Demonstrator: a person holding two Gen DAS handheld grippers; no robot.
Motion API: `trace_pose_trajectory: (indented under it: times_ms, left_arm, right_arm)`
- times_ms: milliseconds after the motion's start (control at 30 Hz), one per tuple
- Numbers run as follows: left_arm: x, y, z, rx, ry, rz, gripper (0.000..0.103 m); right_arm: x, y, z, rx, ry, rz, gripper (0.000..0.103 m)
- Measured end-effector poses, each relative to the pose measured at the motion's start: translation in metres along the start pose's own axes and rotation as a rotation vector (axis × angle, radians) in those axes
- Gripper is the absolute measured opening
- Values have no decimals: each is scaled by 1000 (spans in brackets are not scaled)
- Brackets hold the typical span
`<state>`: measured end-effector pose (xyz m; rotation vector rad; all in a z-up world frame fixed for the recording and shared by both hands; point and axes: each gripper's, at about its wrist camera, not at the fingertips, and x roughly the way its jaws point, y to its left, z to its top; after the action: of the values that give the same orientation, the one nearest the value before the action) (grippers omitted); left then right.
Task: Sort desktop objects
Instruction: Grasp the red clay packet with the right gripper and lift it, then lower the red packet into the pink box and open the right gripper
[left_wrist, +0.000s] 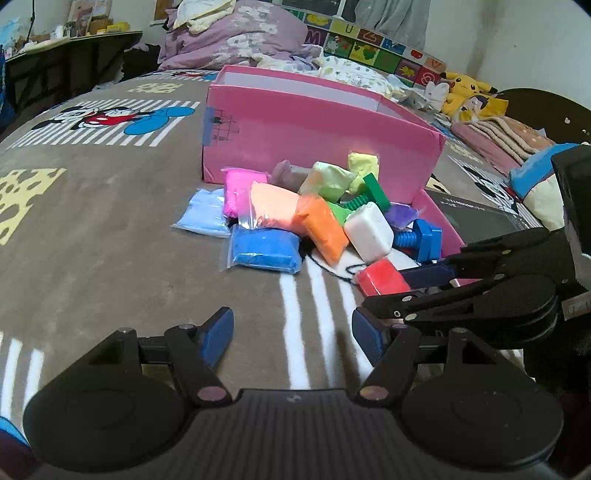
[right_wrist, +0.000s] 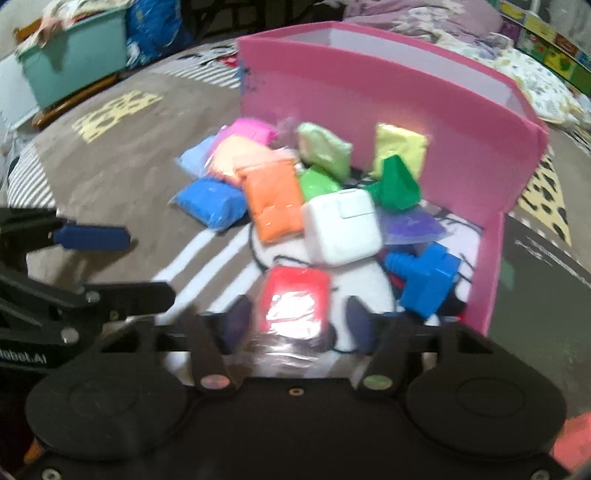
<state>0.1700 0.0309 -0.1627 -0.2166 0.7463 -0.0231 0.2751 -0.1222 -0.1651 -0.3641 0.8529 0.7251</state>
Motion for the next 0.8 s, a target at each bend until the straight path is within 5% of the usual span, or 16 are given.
trace_pose_trajectory:
  times_ms: [300,800]
  left_arm:
    - [-3,0,2,-6,-8,-28,70]
    - [-2,1,4,-7,-30,-44,70]
  right_arm:
    - [-34,-2,17,-22,-58,5,37]
    - [-72,-43,100,72,-210,-21,37]
